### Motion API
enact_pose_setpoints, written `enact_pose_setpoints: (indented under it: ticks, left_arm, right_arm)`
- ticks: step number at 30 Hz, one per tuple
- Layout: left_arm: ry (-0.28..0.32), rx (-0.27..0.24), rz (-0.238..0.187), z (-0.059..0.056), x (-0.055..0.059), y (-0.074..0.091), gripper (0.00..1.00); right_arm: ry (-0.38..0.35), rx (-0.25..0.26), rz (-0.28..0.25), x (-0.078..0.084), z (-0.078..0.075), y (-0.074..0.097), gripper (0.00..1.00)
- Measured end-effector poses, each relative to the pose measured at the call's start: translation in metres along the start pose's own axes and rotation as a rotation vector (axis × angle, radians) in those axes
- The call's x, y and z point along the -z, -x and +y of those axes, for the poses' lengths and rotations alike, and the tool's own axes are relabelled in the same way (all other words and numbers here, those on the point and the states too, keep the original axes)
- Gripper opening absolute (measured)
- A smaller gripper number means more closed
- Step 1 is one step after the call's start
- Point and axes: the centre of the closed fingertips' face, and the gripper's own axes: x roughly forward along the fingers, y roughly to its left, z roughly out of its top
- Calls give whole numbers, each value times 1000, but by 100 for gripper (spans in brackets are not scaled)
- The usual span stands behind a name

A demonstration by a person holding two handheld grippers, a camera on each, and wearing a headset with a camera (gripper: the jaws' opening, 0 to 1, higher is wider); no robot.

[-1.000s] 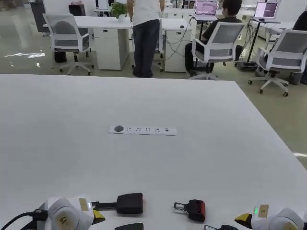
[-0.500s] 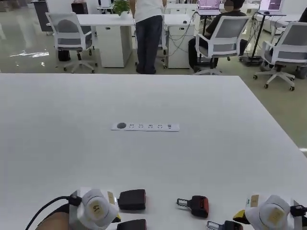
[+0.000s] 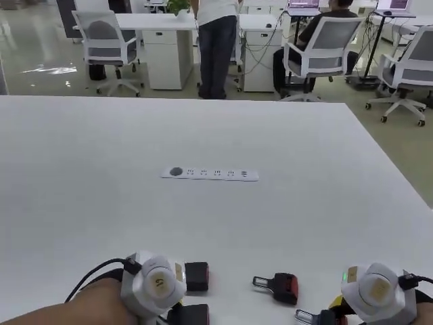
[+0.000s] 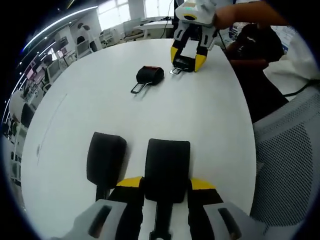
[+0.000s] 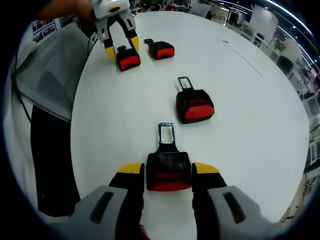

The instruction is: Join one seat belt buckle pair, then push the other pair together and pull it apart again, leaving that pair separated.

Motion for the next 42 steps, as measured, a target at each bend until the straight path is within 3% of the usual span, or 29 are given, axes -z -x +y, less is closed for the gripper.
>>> enact_pose_setpoints:
  ticks: [4,5,12,23,27,29,31,37,42]
  left_arm:
    - [-40,14,19,-1,1,0,34]
    - [-79,19,25,-2,0,1,34]
    - [-105,42,37,-3,0,0,34]
    - [-85,77,73,0,0,-2,33]
    - [-85,84,62,1,-1,0,33]
    - [-74,82,59,-1,-4,1,33]
    - [-71,79,61,-1,-6,2,33]
    - [-68,77,61,3,-5,2,33]
    - [-71,79,61,6,-3,-1,33]
  right_arm:
    - [-2,-30,1,0,2,-3,34]
    - [7,-38,1,0,2,-3,34]
    - [76,-79,39,-1,2,-3,34]
    - [214,-131,111,-5,1,-3,34]
    - [224,-136,122,-5,0,-2,35]
    - [225,-106,125,-6,-6,-2,39]
    - [211,-130,132,-3,-2,0,36]
    - [230,-140,134,4,-11,1,34]
    - [257,-153,144,3,-9,2,33]
